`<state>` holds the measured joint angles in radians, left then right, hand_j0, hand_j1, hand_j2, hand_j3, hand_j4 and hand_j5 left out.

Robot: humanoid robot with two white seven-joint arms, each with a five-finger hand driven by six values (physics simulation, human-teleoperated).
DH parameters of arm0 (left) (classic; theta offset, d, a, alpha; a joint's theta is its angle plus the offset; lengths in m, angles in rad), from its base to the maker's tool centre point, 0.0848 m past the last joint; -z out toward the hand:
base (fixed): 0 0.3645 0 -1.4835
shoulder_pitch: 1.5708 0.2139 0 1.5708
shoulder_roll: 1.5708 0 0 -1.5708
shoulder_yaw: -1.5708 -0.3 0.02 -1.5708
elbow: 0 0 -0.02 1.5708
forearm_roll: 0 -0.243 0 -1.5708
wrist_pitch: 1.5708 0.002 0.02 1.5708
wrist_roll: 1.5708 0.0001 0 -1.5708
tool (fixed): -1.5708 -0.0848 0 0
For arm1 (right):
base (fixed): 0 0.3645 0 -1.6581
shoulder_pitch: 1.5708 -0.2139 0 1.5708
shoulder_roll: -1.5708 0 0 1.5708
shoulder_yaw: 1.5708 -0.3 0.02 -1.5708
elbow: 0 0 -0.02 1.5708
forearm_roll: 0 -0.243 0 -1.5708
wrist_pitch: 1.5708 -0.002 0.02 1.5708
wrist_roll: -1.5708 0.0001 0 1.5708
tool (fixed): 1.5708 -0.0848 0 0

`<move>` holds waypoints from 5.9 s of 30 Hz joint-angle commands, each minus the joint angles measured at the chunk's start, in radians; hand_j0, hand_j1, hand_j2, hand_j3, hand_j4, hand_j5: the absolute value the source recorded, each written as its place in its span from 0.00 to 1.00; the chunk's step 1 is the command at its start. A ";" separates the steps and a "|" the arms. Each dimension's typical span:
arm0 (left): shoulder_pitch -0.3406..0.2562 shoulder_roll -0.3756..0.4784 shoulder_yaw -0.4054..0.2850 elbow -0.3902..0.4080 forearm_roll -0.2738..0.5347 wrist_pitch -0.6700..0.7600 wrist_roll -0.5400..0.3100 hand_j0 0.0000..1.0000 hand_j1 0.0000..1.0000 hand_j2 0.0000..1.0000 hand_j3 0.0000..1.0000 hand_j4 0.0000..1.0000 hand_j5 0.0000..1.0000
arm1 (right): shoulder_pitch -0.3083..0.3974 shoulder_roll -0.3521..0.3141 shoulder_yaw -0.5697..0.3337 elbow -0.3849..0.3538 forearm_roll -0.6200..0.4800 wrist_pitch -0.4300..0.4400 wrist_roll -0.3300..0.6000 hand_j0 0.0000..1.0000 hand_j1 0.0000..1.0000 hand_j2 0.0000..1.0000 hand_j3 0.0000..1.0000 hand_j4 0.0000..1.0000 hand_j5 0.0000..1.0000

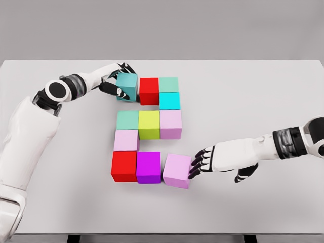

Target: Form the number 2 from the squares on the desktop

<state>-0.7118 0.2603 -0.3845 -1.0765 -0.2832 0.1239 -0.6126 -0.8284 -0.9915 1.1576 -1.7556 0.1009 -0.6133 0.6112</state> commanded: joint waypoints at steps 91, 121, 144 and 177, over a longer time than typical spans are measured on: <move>-0.006 0.137 -0.007 -0.066 0.078 -0.020 0.002 1.00 1.00 1.00 1.00 1.00 1.00 | 0.009 0.079 -0.053 0.071 0.119 0.002 0.000 1.00 1.00 1.00 1.00 1.00 1.00; -0.136 0.427 -0.399 -0.201 -0.143 -0.139 0.002 1.00 1.00 1.00 1.00 1.00 1.00 | 0.308 -0.050 -0.613 0.266 -0.461 0.002 0.000 1.00 1.00 1.00 1.00 1.00 1.00; -0.202 0.373 -0.557 -0.123 -0.157 -0.142 0.002 1.00 1.00 1.00 1.00 1.00 1.00 | 0.736 -0.049 -0.935 0.271 -0.458 0.002 0.000 1.00 1.00 1.00 1.00 1.00 1.00; -0.325 0.385 -0.784 -0.082 0.006 -0.155 0.002 1.00 1.00 1.00 1.00 1.00 1.00 | 0.808 -0.047 -1.000 0.197 -0.440 0.002 0.000 1.00 1.00 1.00 1.00 1.00 1.00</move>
<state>-1.0385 0.6463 -1.1689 -1.1588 -0.2774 -0.0302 -0.6111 -0.0215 -1.0371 0.1584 -1.5575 -0.3371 -0.6134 0.6112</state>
